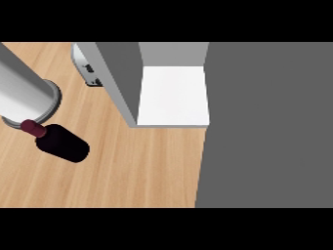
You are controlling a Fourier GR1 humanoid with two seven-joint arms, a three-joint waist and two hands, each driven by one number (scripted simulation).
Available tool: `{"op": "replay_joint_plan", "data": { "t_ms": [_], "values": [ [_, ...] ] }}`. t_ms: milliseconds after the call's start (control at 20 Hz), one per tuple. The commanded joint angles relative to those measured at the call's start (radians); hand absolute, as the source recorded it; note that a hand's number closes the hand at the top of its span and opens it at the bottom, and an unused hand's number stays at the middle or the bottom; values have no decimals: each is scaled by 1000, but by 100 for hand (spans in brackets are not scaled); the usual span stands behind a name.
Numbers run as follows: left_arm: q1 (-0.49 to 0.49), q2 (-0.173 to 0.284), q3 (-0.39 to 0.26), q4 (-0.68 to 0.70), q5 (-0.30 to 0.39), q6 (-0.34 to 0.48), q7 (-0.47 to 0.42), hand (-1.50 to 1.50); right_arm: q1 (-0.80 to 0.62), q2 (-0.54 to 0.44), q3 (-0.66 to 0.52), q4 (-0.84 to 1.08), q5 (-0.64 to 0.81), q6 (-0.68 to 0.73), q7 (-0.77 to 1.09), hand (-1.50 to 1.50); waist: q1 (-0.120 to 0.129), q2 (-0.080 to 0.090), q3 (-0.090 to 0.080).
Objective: Pick up the wine, place it into the cabinet and close the cabinet
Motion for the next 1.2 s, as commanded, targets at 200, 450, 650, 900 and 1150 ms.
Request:
{"op": "replay_joint_plan", "data": {
  "t_ms": [200, 450, 650, 900, 1150],
  "values": [
    [-67, 6, -29, -15, -61, 93, 80, -150, -118, -11, -2, -184, -23, -85, 257, -150, -13, 0, 0],
    [-3, -42, 0, 31, -72, -18, 40, -150, -179, -21, -54, -179, -46, -101, 310, -150, -7, 0, 0],
    [-73, -40, -20, 57, -117, 46, 63, -150, -261, -35, -66, -141, -51, -106, 349, -150, -6, 0, 0],
    [-152, -50, -33, 118, -192, 97, 43, -150, -336, -22, -41, -134, -5, -147, 404, -150, -9, 0, 0],
    [-165, -66, -48, 197, -234, 75, 21, -150, -323, -65, -156, -135, -133, -87, 387, -150, -10, 1, 1]
  ]
}}
